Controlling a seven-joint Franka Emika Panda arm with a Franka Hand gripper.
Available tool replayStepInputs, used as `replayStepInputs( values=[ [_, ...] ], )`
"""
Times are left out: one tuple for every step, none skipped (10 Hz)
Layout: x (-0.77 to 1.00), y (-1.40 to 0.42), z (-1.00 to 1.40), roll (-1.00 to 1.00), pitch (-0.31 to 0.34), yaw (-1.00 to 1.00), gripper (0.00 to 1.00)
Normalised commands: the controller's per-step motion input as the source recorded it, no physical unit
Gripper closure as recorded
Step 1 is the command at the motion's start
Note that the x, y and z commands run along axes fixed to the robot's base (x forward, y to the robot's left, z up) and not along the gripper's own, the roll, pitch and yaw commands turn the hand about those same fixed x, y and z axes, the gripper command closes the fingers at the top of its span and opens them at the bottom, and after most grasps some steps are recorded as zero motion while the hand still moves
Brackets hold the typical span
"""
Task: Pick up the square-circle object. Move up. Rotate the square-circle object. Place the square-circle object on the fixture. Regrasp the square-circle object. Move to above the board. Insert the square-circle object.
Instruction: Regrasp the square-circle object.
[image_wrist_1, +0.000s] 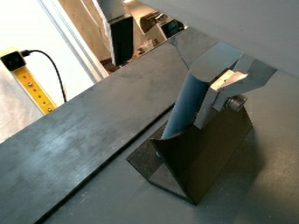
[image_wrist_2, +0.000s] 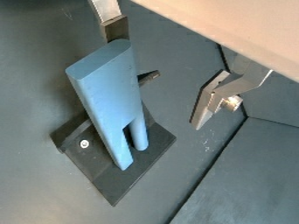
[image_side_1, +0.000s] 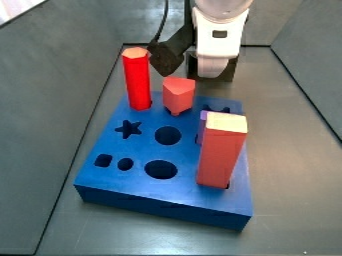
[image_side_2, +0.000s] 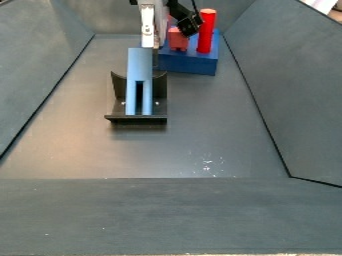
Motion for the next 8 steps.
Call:
replayStepInputs(
  values=[
    [0.50, -0.03, -0.05, 0.15, 0.098, 0.09, 0.00],
    [0.48, -0.04, -0.05, 0.15, 0.097, 0.09, 0.00],
    [0.47, -0.04, -0.05, 0.15, 0.096, 0.09, 0.00],
    [0.47, -0.04, -0.05, 0.15, 0.096, 0.09, 0.00],
    [0.47, -0.04, -0.05, 0.15, 0.096, 0.09, 0.00],
    [0.47, -0.04, -0.05, 0.15, 0.096, 0.09, 0.00],
    [0.47, -0.04, -0.05, 0.15, 0.096, 0.09, 0.00],
    [0.47, -0.04, -0.05, 0.15, 0.096, 0.09, 0.00]
  ],
)
